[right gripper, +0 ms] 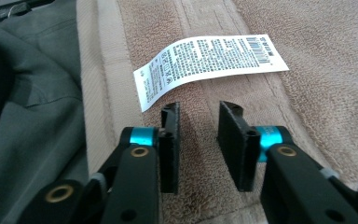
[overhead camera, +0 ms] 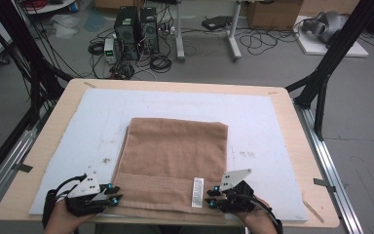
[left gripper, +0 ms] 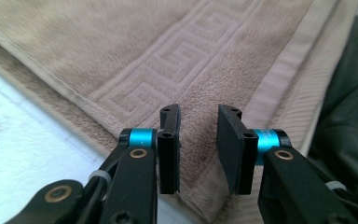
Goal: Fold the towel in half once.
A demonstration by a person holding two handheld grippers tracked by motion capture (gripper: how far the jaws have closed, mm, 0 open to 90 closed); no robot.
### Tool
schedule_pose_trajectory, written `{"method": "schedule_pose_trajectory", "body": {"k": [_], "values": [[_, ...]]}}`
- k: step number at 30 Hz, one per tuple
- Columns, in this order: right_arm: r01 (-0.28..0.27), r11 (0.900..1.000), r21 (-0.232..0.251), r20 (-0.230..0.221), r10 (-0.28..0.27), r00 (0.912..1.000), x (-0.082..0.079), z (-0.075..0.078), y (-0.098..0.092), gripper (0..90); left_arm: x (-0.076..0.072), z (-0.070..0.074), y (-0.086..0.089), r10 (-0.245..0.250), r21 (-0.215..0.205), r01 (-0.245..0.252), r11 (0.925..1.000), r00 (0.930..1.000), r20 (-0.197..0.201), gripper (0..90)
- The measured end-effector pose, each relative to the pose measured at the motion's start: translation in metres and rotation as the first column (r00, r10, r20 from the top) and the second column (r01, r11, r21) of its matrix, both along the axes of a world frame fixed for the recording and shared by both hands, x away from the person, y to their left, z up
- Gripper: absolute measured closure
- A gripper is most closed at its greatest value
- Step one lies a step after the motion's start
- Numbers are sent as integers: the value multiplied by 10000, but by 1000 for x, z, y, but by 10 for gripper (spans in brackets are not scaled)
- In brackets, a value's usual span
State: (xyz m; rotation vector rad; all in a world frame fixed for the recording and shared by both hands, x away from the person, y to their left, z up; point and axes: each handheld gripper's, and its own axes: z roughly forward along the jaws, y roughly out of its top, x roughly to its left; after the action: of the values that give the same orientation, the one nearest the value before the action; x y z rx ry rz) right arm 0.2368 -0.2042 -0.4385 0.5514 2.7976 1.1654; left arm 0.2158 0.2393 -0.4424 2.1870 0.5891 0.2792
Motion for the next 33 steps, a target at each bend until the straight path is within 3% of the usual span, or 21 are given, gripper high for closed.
{"method": "schedule_pose_trajectory", "body": {"k": [2,3,4,8,10,12,13,17,19,21,24,26,28,30,33], "values": [[18,10000,-1,-43,-18,10000,0,0,1,758,2,-3,-2,-108,-30,108,9999,9999,67,786],[-25,10000,-55,67,25,10000,-1,0,1,831,3,-3,-3,-103,-24,103,9999,9999,94,829],[-56,10000,-48,21,56,10000,-1,0,1,849,3,-3,-4,-35,-56,36,10000,9999,110,853],[-239,9996,-139,91,241,9997,0,4,2,863,2,1,-4,8,-76,-6,10000,9998,217,871],[-233,9997,85,91,232,9997,1,9,0,864,0,7,0,88,-331,-77,9994,9994,333,872],[-191,9990,409,205,183,9996,-1,18,-3,865,-2,15,3,192,-576,-163,9982,9986,502,872],[-217,9979,608,466,188,9987,-3,28,-4,865,-4,19,4,208,-612,-171,9980,9980,601,872],[-301,9965,781,707,246,9972,-10,44,-4,863,-11,34,7,238,-722,-170,9972,9952,952,872],[-431,9961,771,891,362,9954,-14,52,-4,860,-16,39,10,217,-920,-128,9957,9951,962,872],[-530,9954,802,986,450,9941,-19,55,-4,854,-20,40,12,198,-847,-117,9963,9952,957,871],[-882,9935,717,583,841,9947,-22,49,-2,804,-24,32,14,101,-691,-53,9976,9975,702,864],[-790,9956,499,219,780,9967,-19,37,-1,705,-25,24,15,94,-724,-63,9974,9991,416,791],[-657,9960,605,148,650,9978,-17,35,-2,684,-26,20,15,159,-819,-134,9966,9994,307,754],[-343,9979,556,201,332,9992,-12,32,-4,634,-26,17,14,173,-584,-154,9982,9993,329,667],[-15,9984,569,301,-2,9995,-1,28,-3,598,-21,11,14,249,-310,-240,9992,9993,262,665]]}}
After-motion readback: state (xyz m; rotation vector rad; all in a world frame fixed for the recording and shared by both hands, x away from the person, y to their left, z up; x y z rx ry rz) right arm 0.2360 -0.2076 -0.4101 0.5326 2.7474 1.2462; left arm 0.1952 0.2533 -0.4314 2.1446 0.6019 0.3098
